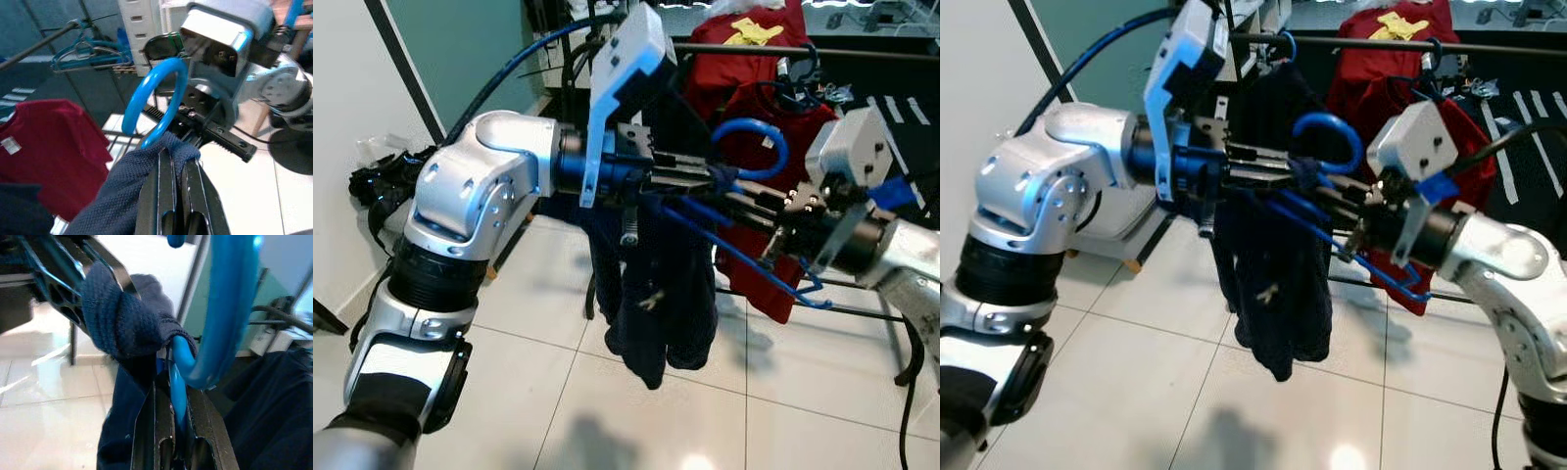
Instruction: Hang hanger
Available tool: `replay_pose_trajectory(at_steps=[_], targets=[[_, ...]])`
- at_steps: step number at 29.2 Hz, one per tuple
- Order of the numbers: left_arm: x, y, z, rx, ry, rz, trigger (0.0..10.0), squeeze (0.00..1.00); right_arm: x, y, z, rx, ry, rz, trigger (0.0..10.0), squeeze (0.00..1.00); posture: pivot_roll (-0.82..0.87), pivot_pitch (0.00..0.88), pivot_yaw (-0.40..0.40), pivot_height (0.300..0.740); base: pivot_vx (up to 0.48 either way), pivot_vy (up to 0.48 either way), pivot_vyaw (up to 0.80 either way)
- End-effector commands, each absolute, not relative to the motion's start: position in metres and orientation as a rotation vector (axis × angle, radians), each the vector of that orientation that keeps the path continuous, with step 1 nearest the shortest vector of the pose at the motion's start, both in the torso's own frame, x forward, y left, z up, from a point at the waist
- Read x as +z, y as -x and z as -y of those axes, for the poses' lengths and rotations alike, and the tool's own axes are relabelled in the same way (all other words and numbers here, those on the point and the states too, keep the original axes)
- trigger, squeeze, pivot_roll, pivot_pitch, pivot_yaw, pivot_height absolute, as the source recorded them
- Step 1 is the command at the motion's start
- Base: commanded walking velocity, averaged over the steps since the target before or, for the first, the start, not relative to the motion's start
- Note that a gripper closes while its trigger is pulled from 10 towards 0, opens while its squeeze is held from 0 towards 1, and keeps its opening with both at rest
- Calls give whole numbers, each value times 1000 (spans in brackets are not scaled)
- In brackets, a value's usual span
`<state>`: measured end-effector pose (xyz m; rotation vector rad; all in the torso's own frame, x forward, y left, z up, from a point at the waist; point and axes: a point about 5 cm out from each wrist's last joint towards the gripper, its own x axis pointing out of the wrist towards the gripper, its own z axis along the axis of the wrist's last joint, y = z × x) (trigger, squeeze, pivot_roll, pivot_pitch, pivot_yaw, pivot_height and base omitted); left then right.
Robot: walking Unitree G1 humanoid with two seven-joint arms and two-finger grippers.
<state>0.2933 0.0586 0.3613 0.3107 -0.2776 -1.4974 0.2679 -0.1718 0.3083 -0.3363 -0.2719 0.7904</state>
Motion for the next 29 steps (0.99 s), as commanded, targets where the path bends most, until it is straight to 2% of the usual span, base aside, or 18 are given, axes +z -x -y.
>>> replay_pose_trajectory(at_steps=[1,3,15,20,24,29], targets=[[364,-288,-55,-1540,-276,303,10000,0,311,-271,170,742,330,302,10000,0,-5,85,82,740,0,0,0],[369,-285,-55,-1560,-184,331,10000,0,310,-276,168,694,294,319,10000,0,-6,87,83,740,0,0,0],[373,-281,-59,-1578,-81,357,10000,0,305,-282,162,667,246,326,10000,0,-8,86,75,740,0,0,0],[372,-286,-50,-1588,-20,339,10000,0,302,-285,157,688,223,322,10000,0,-1,81,74,740,0,0,0],[370,-290,-43,-1582,142,338,10000,0,299,-284,155,701,214,318,10000,0,-2,85,72,740,0,0,0],[370,-290,-43,-1582,142,338,10000,0,299,-284,155,701,214,318,10000,0,-2,85,72,740,0,0,0]])
